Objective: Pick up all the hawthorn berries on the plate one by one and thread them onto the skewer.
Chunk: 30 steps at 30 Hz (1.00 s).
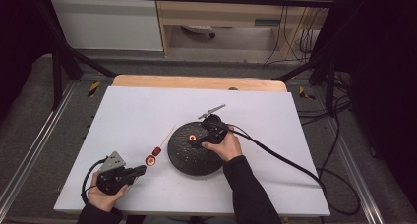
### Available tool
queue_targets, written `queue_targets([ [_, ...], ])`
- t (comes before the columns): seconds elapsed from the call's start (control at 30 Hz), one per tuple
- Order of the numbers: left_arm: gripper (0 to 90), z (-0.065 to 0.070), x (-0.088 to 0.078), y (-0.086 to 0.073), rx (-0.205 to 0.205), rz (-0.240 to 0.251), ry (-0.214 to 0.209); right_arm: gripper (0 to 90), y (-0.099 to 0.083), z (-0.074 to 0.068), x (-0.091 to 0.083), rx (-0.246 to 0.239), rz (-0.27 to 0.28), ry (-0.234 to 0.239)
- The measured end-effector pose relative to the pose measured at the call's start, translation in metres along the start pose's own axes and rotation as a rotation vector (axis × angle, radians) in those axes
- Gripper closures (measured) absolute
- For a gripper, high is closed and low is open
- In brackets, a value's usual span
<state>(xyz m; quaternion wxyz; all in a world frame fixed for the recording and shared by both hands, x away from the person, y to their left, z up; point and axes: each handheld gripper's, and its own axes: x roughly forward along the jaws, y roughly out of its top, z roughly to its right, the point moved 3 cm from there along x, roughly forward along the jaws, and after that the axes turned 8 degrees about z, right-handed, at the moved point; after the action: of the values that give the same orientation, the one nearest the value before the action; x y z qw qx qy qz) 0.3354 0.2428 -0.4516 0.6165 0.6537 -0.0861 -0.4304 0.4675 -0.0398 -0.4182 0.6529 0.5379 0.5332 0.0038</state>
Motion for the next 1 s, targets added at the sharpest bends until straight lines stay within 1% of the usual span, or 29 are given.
queue_targets([
  [0.27,88.1,0.000,0.000,0.000,-0.002,-0.001,-0.001,26.4,0.009,-0.001,0.017,0.051,-0.034,-0.024],
  [0.37,88.1,0.000,0.000,0.000,-0.001,-0.001,-0.001,30.5,0.011,-0.002,0.022,0.059,-0.041,-0.028],
  [0.43,88.1,0.000,0.000,0.000,-0.002,0.000,-0.002,33.9,0.013,-0.002,0.026,0.090,-0.044,-0.029],
  [0.57,88.1,0.000,0.000,0.000,-0.002,0.001,-0.003,39.2,0.012,0.000,0.033,0.130,-0.053,-0.032],
  [0.67,88.0,0.000,0.000,0.000,-0.002,0.002,-0.003,43.1,0.011,0.001,0.039,0.170,-0.054,-0.030],
  [0.7,88.1,0.000,0.000,0.000,-0.002,0.002,-0.003,44.1,0.011,0.001,0.040,0.169,-0.053,-0.028],
  [0.77,88.1,0.000,0.000,0.000,-0.001,0.001,-0.004,46.4,0.010,0.002,0.042,0.189,-0.063,-0.033],
  [0.9,88.0,0.000,0.001,0.000,-0.001,0.001,-0.005,52.1,0.009,0.002,0.044,0.210,-0.070,-0.036],
  [1.0,88.0,0.000,0.001,0.000,-0.002,-0.001,-0.006,54.6,0.008,0.003,0.045,0.223,-0.080,-0.036],
])
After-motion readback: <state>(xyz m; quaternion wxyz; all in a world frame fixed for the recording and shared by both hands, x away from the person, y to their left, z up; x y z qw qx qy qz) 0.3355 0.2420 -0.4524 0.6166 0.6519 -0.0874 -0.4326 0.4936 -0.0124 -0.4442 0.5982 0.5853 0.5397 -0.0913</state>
